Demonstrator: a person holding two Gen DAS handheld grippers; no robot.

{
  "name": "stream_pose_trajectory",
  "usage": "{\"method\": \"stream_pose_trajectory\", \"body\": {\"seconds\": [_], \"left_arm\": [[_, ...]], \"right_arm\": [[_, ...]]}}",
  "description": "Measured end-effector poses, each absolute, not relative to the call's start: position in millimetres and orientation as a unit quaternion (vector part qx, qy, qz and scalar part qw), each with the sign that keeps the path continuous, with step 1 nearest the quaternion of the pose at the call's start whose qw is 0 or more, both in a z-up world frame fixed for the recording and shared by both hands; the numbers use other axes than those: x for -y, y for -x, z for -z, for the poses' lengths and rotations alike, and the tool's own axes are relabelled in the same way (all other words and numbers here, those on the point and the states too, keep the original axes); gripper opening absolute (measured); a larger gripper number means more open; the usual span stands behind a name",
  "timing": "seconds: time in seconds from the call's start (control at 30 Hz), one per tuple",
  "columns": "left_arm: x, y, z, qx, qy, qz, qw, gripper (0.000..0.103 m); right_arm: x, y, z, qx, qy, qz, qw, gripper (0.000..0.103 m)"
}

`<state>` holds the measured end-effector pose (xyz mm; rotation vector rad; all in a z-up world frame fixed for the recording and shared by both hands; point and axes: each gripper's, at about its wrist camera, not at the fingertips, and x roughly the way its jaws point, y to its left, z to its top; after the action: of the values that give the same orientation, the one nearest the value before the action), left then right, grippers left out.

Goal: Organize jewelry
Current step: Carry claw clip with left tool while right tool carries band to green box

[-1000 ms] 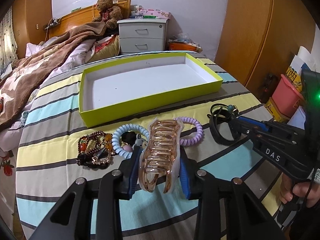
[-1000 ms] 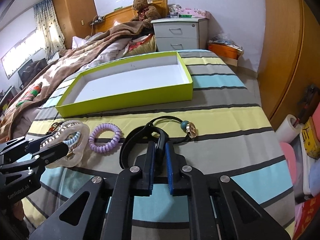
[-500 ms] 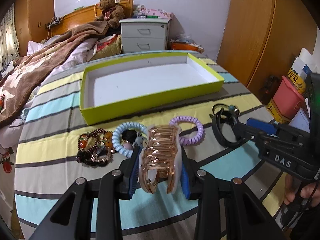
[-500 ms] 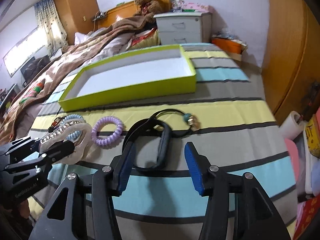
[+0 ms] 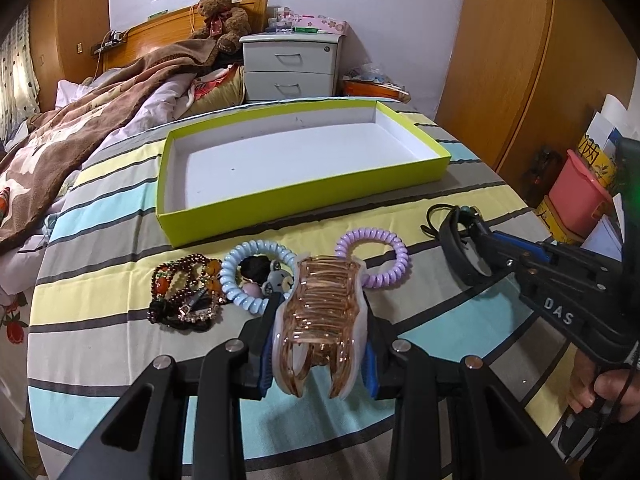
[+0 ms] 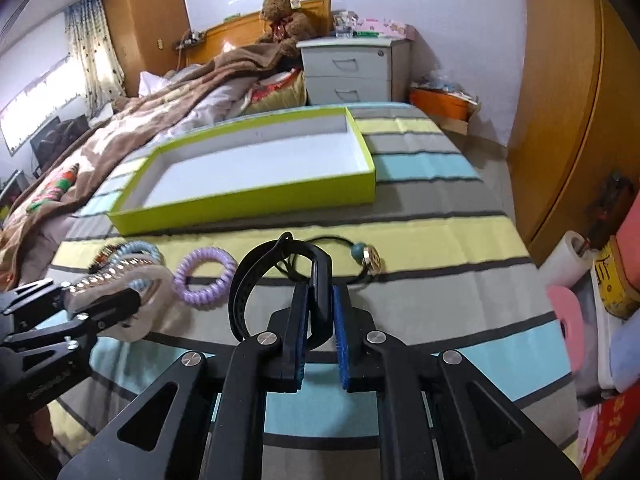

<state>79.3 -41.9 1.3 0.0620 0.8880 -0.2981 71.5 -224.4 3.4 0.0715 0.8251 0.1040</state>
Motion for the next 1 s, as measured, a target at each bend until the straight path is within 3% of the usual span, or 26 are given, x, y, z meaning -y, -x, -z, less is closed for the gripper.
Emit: {"method": "stream_pose_trajectory", "body": {"seconds": [0.6, 1.0], "left_arm": [[38.1, -108.9, -44.0, -0.401, -0.016, 0.129, 0.907, 0.035], [32.2, -165.0, -59.1, -0.388, -0.011, 0.103, 0.916, 0.035]], "right_arm": [[227.0, -115.3, -53.1, -0.373, -0.037, -0.059, 0.925, 0.013], [226.2, -183.6, -51.8, -0.391, -0.02, -0.057, 0.918, 0.013]]}}
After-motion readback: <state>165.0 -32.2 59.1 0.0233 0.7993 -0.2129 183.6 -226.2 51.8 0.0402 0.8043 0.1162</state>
